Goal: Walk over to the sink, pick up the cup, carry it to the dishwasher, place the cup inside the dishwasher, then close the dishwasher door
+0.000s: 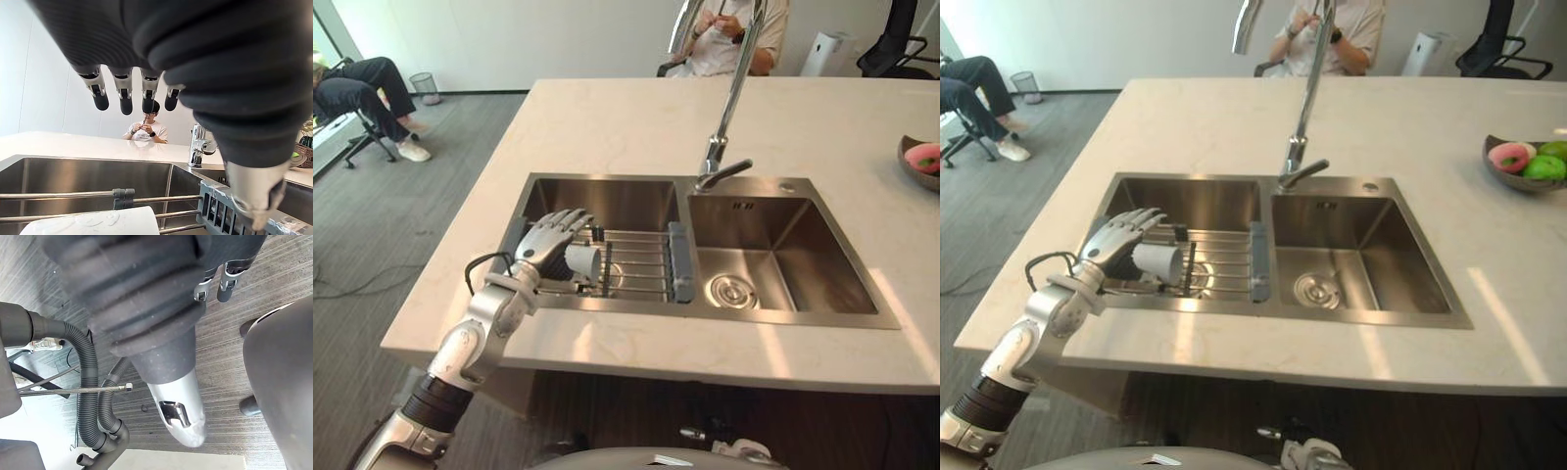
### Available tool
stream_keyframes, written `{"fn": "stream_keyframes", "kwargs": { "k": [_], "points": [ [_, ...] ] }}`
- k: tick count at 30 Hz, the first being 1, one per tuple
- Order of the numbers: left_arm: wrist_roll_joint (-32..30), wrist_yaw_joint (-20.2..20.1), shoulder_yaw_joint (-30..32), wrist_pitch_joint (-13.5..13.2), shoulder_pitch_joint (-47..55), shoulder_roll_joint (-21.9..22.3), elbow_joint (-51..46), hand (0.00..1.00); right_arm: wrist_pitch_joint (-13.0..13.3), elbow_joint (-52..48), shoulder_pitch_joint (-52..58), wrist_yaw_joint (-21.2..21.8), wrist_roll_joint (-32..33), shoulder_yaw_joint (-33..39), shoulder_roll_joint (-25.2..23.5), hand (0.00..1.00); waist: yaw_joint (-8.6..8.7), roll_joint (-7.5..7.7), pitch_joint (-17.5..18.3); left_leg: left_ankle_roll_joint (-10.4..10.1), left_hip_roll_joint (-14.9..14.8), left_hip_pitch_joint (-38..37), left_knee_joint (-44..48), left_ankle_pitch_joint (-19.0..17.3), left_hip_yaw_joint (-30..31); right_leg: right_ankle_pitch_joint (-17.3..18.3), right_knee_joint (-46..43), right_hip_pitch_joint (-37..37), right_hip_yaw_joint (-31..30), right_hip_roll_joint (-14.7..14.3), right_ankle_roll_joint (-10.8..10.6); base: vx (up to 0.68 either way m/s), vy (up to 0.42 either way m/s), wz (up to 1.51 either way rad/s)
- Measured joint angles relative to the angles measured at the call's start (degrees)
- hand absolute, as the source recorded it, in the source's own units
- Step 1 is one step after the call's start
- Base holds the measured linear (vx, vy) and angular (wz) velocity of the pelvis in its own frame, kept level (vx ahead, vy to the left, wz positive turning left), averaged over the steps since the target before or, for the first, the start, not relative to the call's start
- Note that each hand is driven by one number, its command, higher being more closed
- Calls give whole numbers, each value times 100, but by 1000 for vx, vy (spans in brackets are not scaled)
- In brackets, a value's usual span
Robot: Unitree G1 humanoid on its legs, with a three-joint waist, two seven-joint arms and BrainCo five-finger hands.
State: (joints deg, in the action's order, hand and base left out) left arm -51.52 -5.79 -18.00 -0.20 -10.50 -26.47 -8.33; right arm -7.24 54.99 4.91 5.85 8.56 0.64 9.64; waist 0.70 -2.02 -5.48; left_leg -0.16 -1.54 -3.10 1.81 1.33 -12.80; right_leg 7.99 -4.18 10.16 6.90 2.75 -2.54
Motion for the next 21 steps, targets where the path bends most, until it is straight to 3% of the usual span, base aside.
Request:
{"fn": "stream_keyframes", "kwargs": {
  "k": [7, 15, 21],
  "points": [
    [-376, -112, -158, 45, 1, 1, 378, 0, -46, 6, 2, 13, -19, 2, 13, 0, 41, -74, 110, 19, -2, -9, -48, 28, -35, -100, 108, 6, -36, -2, -24, -39, 7, -4],
    [-613, -249, -547, 244, 4, 17, 956, 0, -46, 12, -35, 44, -227, 3, -17, 0, 113, -49, 140, 17, 5, -176, -226, 85, -157, -124, 144, 49, -153, -1, -40, -6, 3, -7],
    [-600, 222, -610, 521, -3, 83, 1350, 0, -49, 25, -41, 80, -243, 5, -17, 0, 137, -50, 159, 8, 11, -283, -326, 117, -170, -129, 186, 121, -159, -9, -34, 1, -3, -1]
  ]
}}
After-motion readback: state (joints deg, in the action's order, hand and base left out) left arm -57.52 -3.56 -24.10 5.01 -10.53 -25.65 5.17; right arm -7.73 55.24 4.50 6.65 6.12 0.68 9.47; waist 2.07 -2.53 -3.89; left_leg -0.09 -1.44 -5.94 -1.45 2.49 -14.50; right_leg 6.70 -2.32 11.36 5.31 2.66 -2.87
